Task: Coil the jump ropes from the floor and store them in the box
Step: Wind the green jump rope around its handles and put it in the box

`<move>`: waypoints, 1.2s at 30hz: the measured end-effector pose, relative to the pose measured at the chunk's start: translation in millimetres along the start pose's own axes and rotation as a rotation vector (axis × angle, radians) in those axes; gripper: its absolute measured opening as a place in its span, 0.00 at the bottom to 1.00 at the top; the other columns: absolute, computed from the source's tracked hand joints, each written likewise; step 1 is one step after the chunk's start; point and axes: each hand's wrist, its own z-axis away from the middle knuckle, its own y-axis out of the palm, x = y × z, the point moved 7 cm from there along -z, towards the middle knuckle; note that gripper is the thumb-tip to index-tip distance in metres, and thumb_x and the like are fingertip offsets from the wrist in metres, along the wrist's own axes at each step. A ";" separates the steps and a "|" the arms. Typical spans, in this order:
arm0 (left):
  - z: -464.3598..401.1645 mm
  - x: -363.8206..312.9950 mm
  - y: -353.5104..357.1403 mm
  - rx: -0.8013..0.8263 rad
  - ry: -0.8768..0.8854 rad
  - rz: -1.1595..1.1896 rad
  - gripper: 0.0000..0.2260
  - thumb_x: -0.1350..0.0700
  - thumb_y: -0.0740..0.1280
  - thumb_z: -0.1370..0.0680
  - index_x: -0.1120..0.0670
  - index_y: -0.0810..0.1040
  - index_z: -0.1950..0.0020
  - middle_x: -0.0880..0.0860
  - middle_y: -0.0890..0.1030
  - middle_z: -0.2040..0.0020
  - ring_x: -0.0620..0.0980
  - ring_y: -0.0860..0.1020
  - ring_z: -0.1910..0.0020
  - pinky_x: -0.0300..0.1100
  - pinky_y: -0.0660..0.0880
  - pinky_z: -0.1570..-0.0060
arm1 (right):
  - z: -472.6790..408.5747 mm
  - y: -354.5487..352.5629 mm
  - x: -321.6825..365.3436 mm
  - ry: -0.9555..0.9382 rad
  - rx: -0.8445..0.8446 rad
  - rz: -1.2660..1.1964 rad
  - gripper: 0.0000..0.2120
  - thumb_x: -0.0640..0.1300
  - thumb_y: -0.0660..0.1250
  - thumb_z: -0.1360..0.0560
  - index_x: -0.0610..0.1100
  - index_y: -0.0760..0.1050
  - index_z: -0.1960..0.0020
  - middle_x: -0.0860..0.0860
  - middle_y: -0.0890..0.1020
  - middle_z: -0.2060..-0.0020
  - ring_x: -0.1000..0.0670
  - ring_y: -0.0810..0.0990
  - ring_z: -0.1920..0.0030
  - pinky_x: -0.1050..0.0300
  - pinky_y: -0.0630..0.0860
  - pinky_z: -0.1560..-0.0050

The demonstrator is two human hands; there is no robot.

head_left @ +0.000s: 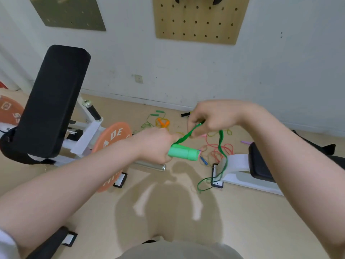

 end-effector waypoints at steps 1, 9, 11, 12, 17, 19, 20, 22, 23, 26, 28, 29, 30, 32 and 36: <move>5.8 2.5 -5.9 -0.022 0.019 0.080 0.08 0.55 0.64 0.27 0.52 0.65 0.55 0.51 0.73 0.63 0.55 0.76 0.60 0.42 0.67 0.66 | -2.8 -6.4 -4.4 -0.036 -0.052 -0.188 0.04 0.44 0.69 0.28 0.49 0.77 0.61 0.48 0.76 0.69 0.55 0.71 0.68 0.60 0.66 0.64; 24.2 58.9 -38.7 -0.384 -0.152 0.400 0.11 0.56 0.67 0.28 0.51 0.64 0.60 0.56 0.77 0.61 0.59 0.75 0.58 0.44 0.63 0.65 | -61.6 66.4 -6.8 0.068 -0.513 -0.855 0.22 0.35 0.53 0.20 0.51 0.70 0.69 0.56 0.69 0.78 0.61 0.65 0.78 0.71 0.62 0.75; 21.7 76.6 -27.3 -0.367 -0.285 0.194 0.08 0.55 0.65 0.27 0.52 0.66 0.54 0.59 0.79 0.54 0.61 0.77 0.54 0.44 0.63 0.64 | -79.3 94.3 11.1 0.164 -0.373 -0.599 0.17 0.38 0.52 0.19 0.50 0.70 0.63 0.52 0.69 0.73 0.57 0.68 0.74 0.68 0.64 0.74; 20.8 86.6 -19.4 -0.322 -0.340 0.079 0.09 0.55 0.65 0.26 0.53 0.68 0.49 0.59 0.79 0.52 0.62 0.77 0.52 0.44 0.64 0.63 | -87.7 105.3 17.8 0.193 -0.284 -0.456 0.13 0.40 0.52 0.19 0.46 0.70 0.59 0.49 0.71 0.69 0.51 0.70 0.69 0.63 0.66 0.69; 24.4 125.1 16.5 -0.053 -0.397 -0.232 0.13 0.61 0.60 0.25 0.56 0.69 0.41 0.56 0.79 0.46 0.59 0.78 0.48 0.43 0.66 0.60 | -86.0 69.5 46.0 0.220 -0.358 0.080 0.12 0.48 0.59 0.22 0.40 0.75 0.49 0.41 0.79 0.54 0.41 0.77 0.52 0.53 0.71 0.59; 27.2 125.6 25.4 0.002 -0.326 -0.292 0.12 0.61 0.59 0.24 0.56 0.69 0.41 0.55 0.79 0.46 0.58 0.78 0.47 0.43 0.67 0.60 | -78.4 43.3 59.9 0.108 -0.440 0.112 0.12 0.50 0.63 0.24 0.41 0.77 0.51 0.45 0.78 0.60 0.43 0.75 0.56 0.51 0.74 0.56; 29.1 122.0 28.1 0.025 -0.281 -0.311 0.12 0.61 0.58 0.24 0.56 0.69 0.41 0.56 0.78 0.46 0.58 0.78 0.47 0.43 0.67 0.60 | -75.6 33.0 64.9 0.055 -0.445 0.099 0.12 0.50 0.64 0.24 0.40 0.77 0.52 0.47 0.76 0.63 0.45 0.74 0.60 0.53 0.72 0.57; 33.1 109.3 29.1 0.046 -0.188 -0.315 0.09 0.60 0.59 0.24 0.55 0.70 0.44 0.56 0.78 0.47 0.58 0.77 0.47 0.44 0.69 0.59 | -74.3 19.3 69.2 -0.013 -0.462 -0.011 0.12 0.48 0.67 0.25 0.38 0.79 0.54 0.52 0.72 0.70 0.52 0.70 0.67 0.58 0.67 0.63; 34.8 100.3 25.8 0.035 -0.141 -0.309 0.06 0.59 0.59 0.24 0.55 0.70 0.47 0.56 0.79 0.48 0.58 0.77 0.48 0.44 0.69 0.58 | -74.6 14.3 66.9 -0.026 -0.492 -0.100 0.11 0.46 0.68 0.26 0.37 0.79 0.56 0.55 0.71 0.73 0.54 0.70 0.70 0.63 0.66 0.67; 43.1 78.4 1.0 -0.129 -0.062 -0.196 0.08 0.53 0.60 0.23 0.53 0.71 0.46 0.55 0.78 0.49 0.58 0.77 0.48 0.42 0.63 0.60 | -74.8 11.5 48.8 -0.005 -0.588 -0.447 0.07 0.40 0.66 0.24 0.37 0.77 0.59 0.58 0.71 0.79 0.61 0.69 0.76 0.71 0.66 0.73; 48.8 80.2 -16.6 -0.279 -0.059 -0.008 0.12 0.53 0.63 0.25 0.54 0.72 0.43 0.55 0.78 0.48 0.59 0.76 0.48 0.42 0.61 0.61 | -75.0 18.2 38.9 -0.001 -0.628 -0.667 0.09 0.39 0.63 0.23 0.42 0.75 0.62 0.60 0.73 0.80 0.61 0.68 0.77 0.72 0.64 0.74; 51.7 85.0 -23.9 -0.351 -0.057 0.125 0.13 0.55 0.65 0.27 0.56 0.73 0.44 0.56 0.79 0.49 0.59 0.76 0.48 0.41 0.61 0.61 | -75.0 21.4 35.7 -0.008 -0.657 -0.754 0.11 0.38 0.62 0.23 0.45 0.74 0.64 0.60 0.73 0.80 0.62 0.68 0.77 0.72 0.64 0.73; 54.0 90.5 -29.3 -0.426 -0.050 0.267 0.12 0.57 0.67 0.29 0.57 0.74 0.46 0.57 0.80 0.51 0.60 0.76 0.50 0.41 0.60 0.62 | -74.3 24.2 35.2 -0.015 -0.689 -0.820 0.13 0.36 0.62 0.23 0.46 0.74 0.65 0.60 0.74 0.79 0.62 0.68 0.77 0.72 0.64 0.73; 58.1 95.2 -34.4 -0.531 -0.020 0.437 0.11 0.60 0.69 0.31 0.58 0.75 0.50 0.58 0.80 0.56 0.60 0.77 0.54 0.41 0.61 0.63 | -76.2 30.8 35.1 -0.009 -0.761 -0.839 0.18 0.29 0.60 0.24 0.47 0.73 0.66 0.61 0.75 0.80 0.64 0.70 0.77 0.74 0.65 0.73; 55.8 104.2 -35.0 -0.623 -0.160 0.559 0.16 0.56 0.66 0.31 0.59 0.76 0.45 0.60 0.81 0.54 0.60 0.77 0.53 0.46 0.71 0.57 | -92.2 53.9 37.7 0.080 -0.838 -0.668 0.15 0.39 0.57 0.23 0.50 0.66 0.68 0.57 0.67 0.79 0.60 0.65 0.77 0.67 0.59 0.72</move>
